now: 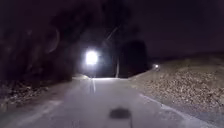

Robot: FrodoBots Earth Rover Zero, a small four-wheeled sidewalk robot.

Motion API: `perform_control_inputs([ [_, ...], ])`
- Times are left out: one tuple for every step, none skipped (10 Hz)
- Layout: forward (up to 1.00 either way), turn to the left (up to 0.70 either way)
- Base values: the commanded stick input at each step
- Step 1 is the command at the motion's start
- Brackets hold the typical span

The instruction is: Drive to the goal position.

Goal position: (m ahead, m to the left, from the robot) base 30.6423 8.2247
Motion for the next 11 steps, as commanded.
perform_control_inputs([
  [0.7, 0.0],
  [0.7, 0.0],
  [0.7, 0.0],
  [0.7, 0.0],
  [0.7, 0.0],
  [0.7, 0.03],
  [0.7, 0.16],
  [0.7, 0.2],
  [0.7, 0.2],
  [0.7, 0.2],
  [0.7, 0.2],
])
